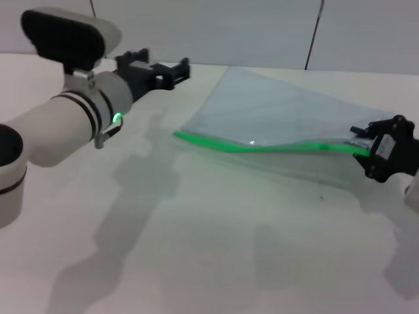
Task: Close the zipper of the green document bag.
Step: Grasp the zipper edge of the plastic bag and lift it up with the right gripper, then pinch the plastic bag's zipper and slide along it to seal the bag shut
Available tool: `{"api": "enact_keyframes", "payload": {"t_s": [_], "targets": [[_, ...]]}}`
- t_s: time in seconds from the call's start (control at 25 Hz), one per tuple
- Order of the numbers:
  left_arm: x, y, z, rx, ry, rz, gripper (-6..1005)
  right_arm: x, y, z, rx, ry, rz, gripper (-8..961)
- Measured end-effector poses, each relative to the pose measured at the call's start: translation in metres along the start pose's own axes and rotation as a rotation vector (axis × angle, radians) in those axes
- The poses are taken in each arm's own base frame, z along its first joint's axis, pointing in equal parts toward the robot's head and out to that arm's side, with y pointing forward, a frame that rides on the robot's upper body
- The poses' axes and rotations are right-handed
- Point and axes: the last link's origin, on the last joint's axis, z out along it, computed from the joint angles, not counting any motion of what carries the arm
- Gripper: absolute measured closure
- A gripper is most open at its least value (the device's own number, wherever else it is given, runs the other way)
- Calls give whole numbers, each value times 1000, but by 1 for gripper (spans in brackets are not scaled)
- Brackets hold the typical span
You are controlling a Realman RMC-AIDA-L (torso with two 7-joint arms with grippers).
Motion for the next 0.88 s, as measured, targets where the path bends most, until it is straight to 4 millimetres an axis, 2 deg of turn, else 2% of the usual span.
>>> {"api": "enact_keyframes", "payload": {"t_s": [0.16, 0.24, 0.28, 0.4, 0.64, 0.88], "targets": [[6, 23, -3, -139, 8, 124, 141, 0, -9, -6, -12, -31, 68, 783], [6, 43, -7, -293, 4, 240, 141, -1, -11, -7, -20, -42, 87, 796], [6, 43, -7, -293, 4, 240, 141, -1, -12, -7, -21, -43, 92, 802], [6, 59, -12, -431, 4, 367, 142, -1, -15, -7, -17, -45, 118, 827], [10, 73, -12, -494, 23, 534, 142, -10, -18, -4, -42, -74, 178, 895], [17, 84, -12, -527, 66, 681, 142, -11, -17, -3, -48, -79, 185, 894]]}}
